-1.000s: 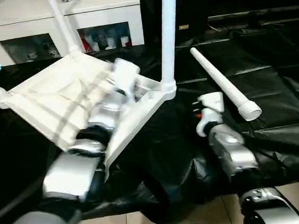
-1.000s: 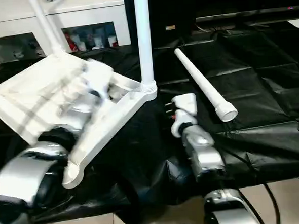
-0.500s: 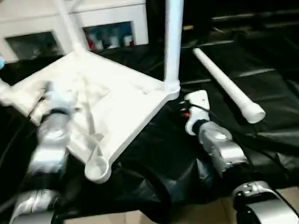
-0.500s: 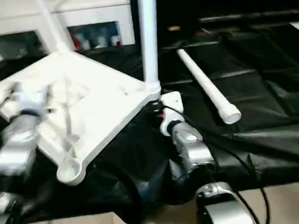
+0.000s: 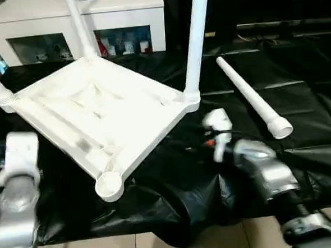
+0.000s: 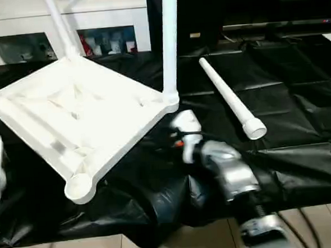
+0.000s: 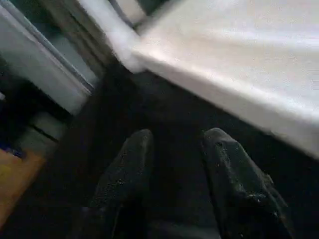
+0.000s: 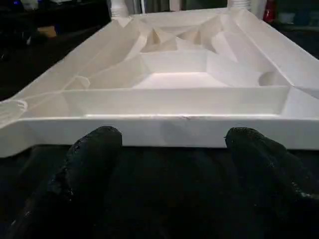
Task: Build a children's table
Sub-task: Rotate table base
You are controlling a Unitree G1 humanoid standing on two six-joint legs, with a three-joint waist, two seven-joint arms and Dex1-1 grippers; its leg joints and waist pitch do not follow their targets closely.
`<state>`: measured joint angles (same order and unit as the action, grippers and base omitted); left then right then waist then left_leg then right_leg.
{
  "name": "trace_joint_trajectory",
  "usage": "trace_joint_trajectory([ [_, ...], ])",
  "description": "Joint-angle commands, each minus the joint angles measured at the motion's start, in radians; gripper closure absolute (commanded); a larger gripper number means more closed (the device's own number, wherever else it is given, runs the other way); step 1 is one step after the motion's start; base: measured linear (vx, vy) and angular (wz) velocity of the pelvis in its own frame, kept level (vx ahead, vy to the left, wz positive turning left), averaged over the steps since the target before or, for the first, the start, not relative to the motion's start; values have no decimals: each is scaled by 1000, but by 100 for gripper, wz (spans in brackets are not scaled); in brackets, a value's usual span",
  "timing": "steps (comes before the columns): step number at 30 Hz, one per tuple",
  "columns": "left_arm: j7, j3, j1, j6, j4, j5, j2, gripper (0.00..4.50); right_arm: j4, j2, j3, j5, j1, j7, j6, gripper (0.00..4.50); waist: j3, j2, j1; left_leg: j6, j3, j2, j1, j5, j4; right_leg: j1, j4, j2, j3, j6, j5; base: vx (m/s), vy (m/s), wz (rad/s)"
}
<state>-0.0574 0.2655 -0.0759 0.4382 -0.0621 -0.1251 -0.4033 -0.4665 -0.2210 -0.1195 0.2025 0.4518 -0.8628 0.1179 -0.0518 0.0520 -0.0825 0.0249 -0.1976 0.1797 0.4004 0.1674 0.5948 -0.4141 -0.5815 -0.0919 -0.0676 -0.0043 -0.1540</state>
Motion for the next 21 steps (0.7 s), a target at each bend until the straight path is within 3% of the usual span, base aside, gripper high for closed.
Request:
trace_joint_trajectory([
  [1, -136, -53, 16, 86, 54, 56, -37, 274, 60, -15, -3, 10, -18, -31, 39, 64, 66, 8, 3, 6, 32, 49, -36, 385, -85, 24, 69, -47, 38, -153, -327, 0, 0, 0],
  [2, -245, -96, 32, 138, 86, 91, -70, 274, 93, -34, -14, 14, -25, -50, 63, 64, 67, 11, -3, 7, 35, 50, -36, 380, -87, 27, 65, -45, 38, -154, -309, 0, 0, 0],
  [7, -409, -172, 50, 189, 125, 135, -144, 274, 134, -60, -27, 24, -32, -79, 85, 64, 66, 12, -1, 6, 32, 48, -36, 376, -87, 28, 62, -45, 38, -169, -275, 0, 0, 0],
  [8, -439, -183, 50, 189, 130, 146, -155, 274, 143, -65, -28, 26, -34, -84, 89, 64, 66, 18, -1, 8, 32, 48, -36, 381, -87, 28, 61, -46, 38, -169, -281, 0, 0, 0],
  [11, -513, -205, 34, 210, 148, 192, -175, 274, 176, -81, -29, 27, -46, -97, 106, 64, 65, 16, 0, 15, 32, 47, -40, 398, -87, 26, 66, -44, 38, -162, -307, 0, 0, 0],
  [12, -553, -222, 31, 222, 153, 212, -186, 274, 187, -87, -28, 27, -52, -100, 113, 64, 65, 9, 0, 16, 31, 47, -40, 394, -88, 27, 65, -44, 39, -162, -310, 0, 0, 0],
  [14, -601, -248, 30, 201, 151, 221, -200, 274, 199, -94, -27, 29, -60, -104, 122, 64, 64, 14, -4, 19, 32, 48, -43, 393, -89, 24, 67, -44, 40, -158, -318, 0, 0, 0],
  [15, -647, -278, 22, 177, 138, 221, -214, 274, 214, -100, -25, 28, -68, -103, 133, 64, 65, 4, -3, 16, 32, 48, -41, 382, -89, 27, 63, -44, 41, -159, -311, 0, 0, 0],
  [17, -665, -301, -26, 152, 79, 222, -184, 274, 239, -108, -23, 34, -81, -99, 149, 64, 65, 0, -1, 14, 30, 47, -40, 374, -89, 28, 64, -43, 43, -156, -311, 0, 0, 0],
  [18, -668, -307, -41, 143, 60, 222, -172, 274, 247, -110, -22, 35, -85, -98, 153, 64, 63, 1, -4, 14, 25, 45, -50, 378, -85, 19, 70, -42, 46, -151, -329, 0, 0, 0],
  [21, -673, -336, -88, 111, 1, 213, -137, 274, 270, -117, -21, 41, -95, -94, 167, 64, 65, -2, -1, 20, 30, 47, -43, 375, -88, 29, 67, -48, 46, -143, -346, 0, 0, 0],
])
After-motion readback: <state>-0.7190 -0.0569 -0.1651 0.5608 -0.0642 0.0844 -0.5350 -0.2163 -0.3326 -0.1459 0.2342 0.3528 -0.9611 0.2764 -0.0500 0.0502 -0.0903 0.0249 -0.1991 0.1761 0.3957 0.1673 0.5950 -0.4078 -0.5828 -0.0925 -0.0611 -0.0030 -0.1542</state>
